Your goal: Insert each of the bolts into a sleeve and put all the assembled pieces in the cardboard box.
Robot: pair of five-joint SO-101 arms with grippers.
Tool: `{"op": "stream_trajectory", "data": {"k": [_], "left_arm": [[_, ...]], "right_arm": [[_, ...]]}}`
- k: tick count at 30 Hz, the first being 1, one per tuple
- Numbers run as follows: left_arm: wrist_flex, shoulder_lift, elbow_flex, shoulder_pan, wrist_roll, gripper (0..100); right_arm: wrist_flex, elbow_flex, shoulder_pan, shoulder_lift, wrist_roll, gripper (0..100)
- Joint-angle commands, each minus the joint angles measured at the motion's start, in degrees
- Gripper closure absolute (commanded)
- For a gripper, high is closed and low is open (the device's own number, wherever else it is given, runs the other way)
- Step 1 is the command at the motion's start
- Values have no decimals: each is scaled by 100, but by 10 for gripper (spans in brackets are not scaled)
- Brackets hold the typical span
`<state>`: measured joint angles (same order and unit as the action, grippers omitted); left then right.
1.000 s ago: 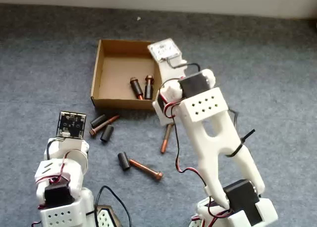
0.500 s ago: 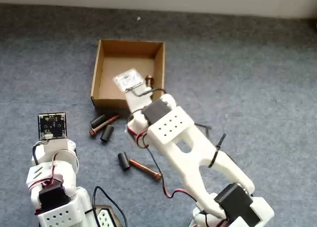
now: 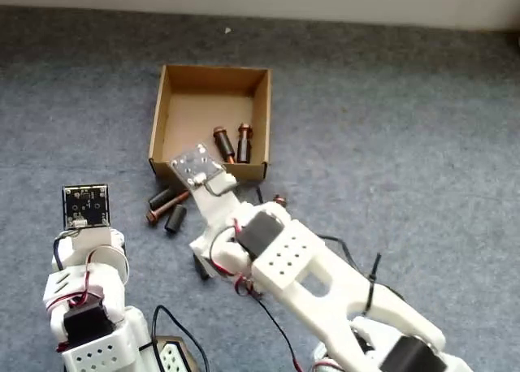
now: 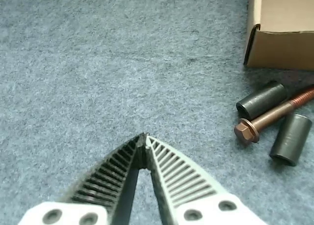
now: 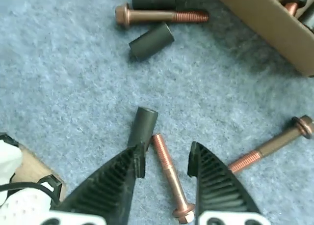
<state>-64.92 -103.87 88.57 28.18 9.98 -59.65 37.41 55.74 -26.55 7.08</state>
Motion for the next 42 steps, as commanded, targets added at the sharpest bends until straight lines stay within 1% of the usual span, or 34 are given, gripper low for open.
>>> {"op": "stream_trajectory", "data": {"k": [1,7,9,13,31,33,37,42], "left_arm": [[123,-22,-251,48,-62,989],[123,-22,-242,48,-62,989],[132,-22,-242,48,-62,989],[246,-22,-198,48,-62,989],[246,-22,-198,40,-62,989],[246,-22,-198,40,-62,989],[246,-22,-198,40,-62,989],[246,-22,-198,40,-62,989]], "right_arm": [[576,365,66,-347,53,871],[1033,488,479,453,97,871],[1130,488,585,734,334,871],[1305,303,611,1191,448,871],[1314,-611,637,2905,457,873],[1314,-681,637,3073,431,899],[1305,-831,611,3178,396,996],[1288,-848,602,3160,53,992]]}}
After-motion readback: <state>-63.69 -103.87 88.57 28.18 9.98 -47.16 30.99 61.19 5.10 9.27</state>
